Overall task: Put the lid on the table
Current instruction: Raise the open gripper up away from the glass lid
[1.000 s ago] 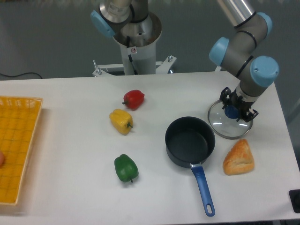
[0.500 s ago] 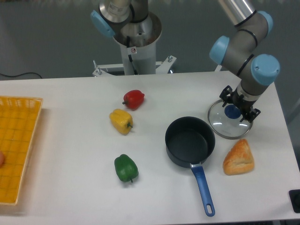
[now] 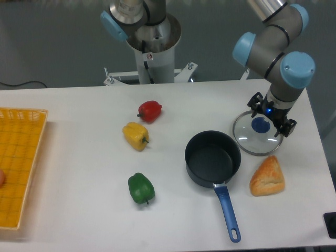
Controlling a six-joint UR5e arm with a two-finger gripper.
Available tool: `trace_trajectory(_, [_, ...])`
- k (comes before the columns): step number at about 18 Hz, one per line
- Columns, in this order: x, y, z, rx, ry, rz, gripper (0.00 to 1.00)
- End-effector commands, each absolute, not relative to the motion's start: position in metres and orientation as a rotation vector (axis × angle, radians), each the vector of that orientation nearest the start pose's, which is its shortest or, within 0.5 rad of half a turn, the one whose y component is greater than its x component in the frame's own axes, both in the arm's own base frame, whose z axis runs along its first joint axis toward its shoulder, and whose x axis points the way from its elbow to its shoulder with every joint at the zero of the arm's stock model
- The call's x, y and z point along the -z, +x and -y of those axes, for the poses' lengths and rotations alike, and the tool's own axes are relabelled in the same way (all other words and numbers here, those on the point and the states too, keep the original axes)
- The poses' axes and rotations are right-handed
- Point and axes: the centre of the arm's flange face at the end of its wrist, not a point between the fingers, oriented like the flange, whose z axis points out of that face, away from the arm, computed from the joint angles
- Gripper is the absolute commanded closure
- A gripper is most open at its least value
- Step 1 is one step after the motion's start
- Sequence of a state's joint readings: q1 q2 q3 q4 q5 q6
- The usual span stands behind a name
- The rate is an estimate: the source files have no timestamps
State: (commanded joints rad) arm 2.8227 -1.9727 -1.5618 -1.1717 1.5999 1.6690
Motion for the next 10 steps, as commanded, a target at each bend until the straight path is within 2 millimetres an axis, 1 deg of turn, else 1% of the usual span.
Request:
trace_trajectory(3, [-0.319,-0.55,-0.343,-0.031,-3.103,-0.719,0.0])
trace_trajectory(5, [-0.323,-0.546,-0.356,-0.05,-3.133,-0.773,0.0])
trace_trajectory(10, [-0.325,-0.542,-0.37,-0.063,-3.13,-0.81,0.0])
